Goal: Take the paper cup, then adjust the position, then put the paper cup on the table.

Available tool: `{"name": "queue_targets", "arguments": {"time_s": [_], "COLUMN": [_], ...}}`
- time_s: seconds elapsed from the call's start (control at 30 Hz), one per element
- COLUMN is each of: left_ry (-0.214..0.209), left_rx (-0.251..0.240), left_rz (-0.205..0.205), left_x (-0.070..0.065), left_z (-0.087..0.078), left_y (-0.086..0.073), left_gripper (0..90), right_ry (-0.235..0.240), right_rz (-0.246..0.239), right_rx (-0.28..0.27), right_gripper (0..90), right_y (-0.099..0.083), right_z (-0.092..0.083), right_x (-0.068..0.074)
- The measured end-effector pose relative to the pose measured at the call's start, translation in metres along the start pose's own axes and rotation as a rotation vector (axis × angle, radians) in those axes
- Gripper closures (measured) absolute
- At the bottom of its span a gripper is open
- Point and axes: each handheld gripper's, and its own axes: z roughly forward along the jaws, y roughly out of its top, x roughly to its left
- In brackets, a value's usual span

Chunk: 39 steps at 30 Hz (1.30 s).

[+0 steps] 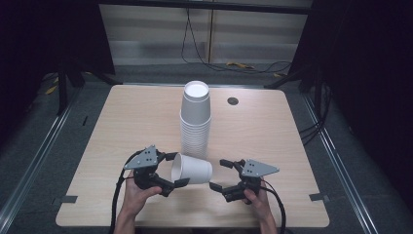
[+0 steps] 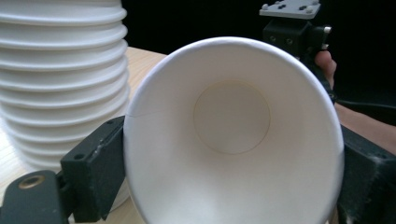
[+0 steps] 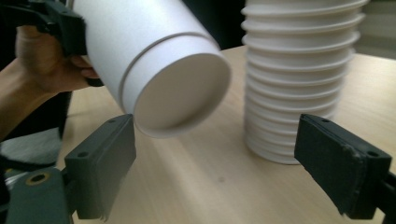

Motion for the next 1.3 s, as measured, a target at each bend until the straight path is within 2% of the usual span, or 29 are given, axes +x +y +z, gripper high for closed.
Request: {"name": "queue_targets", "arguments": {"time_s": [0.17, 0.27, 0.37, 0.5, 0.53, 0.6, 0.67, 0.7, 0.77, 0.9, 1.03, 1.1, 1.2, 1.3], "left_ry": [0.024, 0.042, 0.064, 0.091, 0.096, 0.112, 0.129, 0.164, 0.150, 0.186, 0.224, 0.243, 0.276, 0.285], "left_rx": [0.001, 0.005, 0.007, 0.029, 0.028, 0.029, 0.036, 0.040, 0.036, 0.064, 0.051, 0.065, 0.084, 0.104], "left_rz": [-0.004, -0.007, -0.008, -0.002, -0.008, -0.011, -0.012, -0.014, -0.021, -0.008, -0.024, -0.028, -0.025, -0.025], "left_x": [0.001, 0.002, 0.004, 0.005, 0.005, 0.007, 0.009, 0.009, 0.012, 0.018, 0.023, 0.026, 0.030, 0.035], "left_z": [-0.008, -0.012, -0.018, -0.025, -0.027, -0.032, -0.037, -0.040, -0.045, -0.053, -0.060, -0.063, -0.068, -0.069], "left_y": [0.001, 0.002, 0.003, 0.001, 0.000, -0.001, -0.001, 0.000, -0.001, 0.002, 0.006, 0.009, 0.012, 0.014], "left_gripper": [10.9, 10.8, 10.8, 10.8, 10.8, 10.8, 10.7, 10.7, 10.7, 10.6, 10.7, 10.7, 10.6, 10.6], "right_ry": [-0.117, -0.151, -0.209, -0.268, -0.283, -0.337, -0.351, -0.375, -0.395, -0.439, -0.464, -0.490, -0.498, -0.506], "right_rz": [0.005, 0.005, -0.019, -0.023, -0.026, -0.060, -0.050, -0.048, -0.034, -0.009, -0.015, -0.026, -0.014, -0.026], "right_rx": [-0.059, -0.074, -0.097, -0.075, -0.084, -0.117, -0.135, -0.137, -0.139, -0.131, -0.135, -0.128, -0.134, -0.133], "right_gripper": [13.2, 13.2, 13.7, 14.2, 13.7, 13.7, 13.5, 13.5, 13.5, 13.6, 13.6, 13.6, 13.5, 14.1], "right_y": [-0.006, -0.007, -0.007, -0.010, -0.010, -0.010, -0.009, -0.010, -0.012, -0.020, -0.022, -0.023, -0.024, -0.024], "right_z": [-0.007, -0.008, -0.008, -0.007, -0.007, -0.009, -0.011, -0.011, -0.012, -0.017, -0.020, -0.020, -0.021, -0.021], "right_x": [-0.003, -0.004, -0.004, -0.007, -0.007, -0.006, -0.008, -0.008, -0.010, -0.013, -0.014, -0.015, -0.016, -0.016]}}
